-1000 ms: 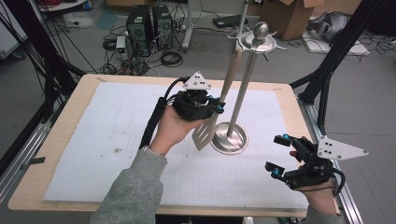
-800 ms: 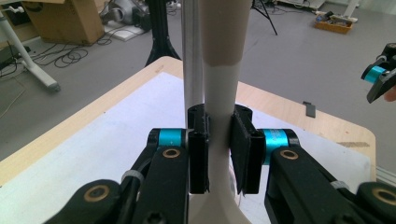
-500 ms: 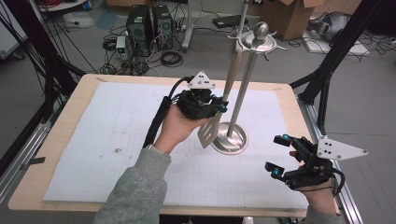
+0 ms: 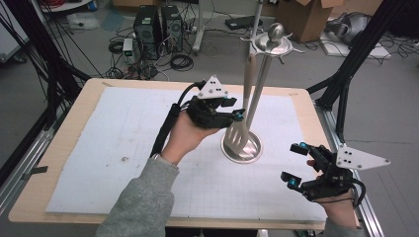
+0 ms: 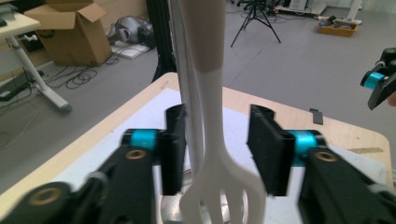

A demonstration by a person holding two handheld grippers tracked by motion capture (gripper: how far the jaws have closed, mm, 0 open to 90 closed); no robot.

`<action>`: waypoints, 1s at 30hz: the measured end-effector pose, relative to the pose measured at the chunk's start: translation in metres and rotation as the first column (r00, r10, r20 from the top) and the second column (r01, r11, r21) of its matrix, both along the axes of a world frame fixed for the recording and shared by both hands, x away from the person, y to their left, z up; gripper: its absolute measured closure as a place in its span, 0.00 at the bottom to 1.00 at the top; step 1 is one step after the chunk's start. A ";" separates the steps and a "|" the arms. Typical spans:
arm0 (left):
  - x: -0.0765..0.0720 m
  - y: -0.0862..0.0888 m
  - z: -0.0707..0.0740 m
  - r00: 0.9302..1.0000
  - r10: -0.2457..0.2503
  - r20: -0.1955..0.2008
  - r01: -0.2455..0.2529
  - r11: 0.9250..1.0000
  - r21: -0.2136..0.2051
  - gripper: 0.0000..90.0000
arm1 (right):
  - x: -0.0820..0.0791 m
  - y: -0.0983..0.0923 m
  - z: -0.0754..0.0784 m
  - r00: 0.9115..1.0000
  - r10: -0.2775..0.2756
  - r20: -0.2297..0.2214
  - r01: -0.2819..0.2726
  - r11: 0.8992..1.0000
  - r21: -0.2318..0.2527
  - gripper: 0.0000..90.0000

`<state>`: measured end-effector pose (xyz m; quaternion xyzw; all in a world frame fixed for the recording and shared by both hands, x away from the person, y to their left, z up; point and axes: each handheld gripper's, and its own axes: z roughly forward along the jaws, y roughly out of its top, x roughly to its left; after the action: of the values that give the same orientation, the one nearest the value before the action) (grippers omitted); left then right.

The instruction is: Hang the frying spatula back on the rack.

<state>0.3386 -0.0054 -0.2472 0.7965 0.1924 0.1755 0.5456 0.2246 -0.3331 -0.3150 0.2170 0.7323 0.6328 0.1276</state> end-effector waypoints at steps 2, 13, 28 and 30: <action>0.000 0.004 0.000 1.000 -0.008 -0.010 0.008 1.000 -0.011 0.50 | 0.000 0.000 0.000 1.000 -0.003 0.001 0.003 1.000 0.000 0.11; -0.006 0.042 -0.001 0.997 -0.061 -0.046 0.057 0.994 -0.091 0.08 | 0.001 0.001 0.000 1.000 -0.006 -0.003 0.006 1.000 -0.006 0.11; -0.026 0.106 -0.015 1.000 -0.027 -0.016 0.023 0.982 -0.186 0.07 | -0.002 0.000 0.004 1.000 -0.019 0.024 0.019 1.000 0.005 0.11; -0.028 0.114 -0.018 1.000 -0.011 -0.015 0.008 0.982 -0.188 0.07 | -0.002 0.000 0.004 0.999 -0.024 0.024 0.024 1.000 0.006 0.11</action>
<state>0.3105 0.1085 -0.2649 0.7437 0.2088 0.1474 0.6177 0.2222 -0.3332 -0.3107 0.2185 0.7262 0.6359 0.1434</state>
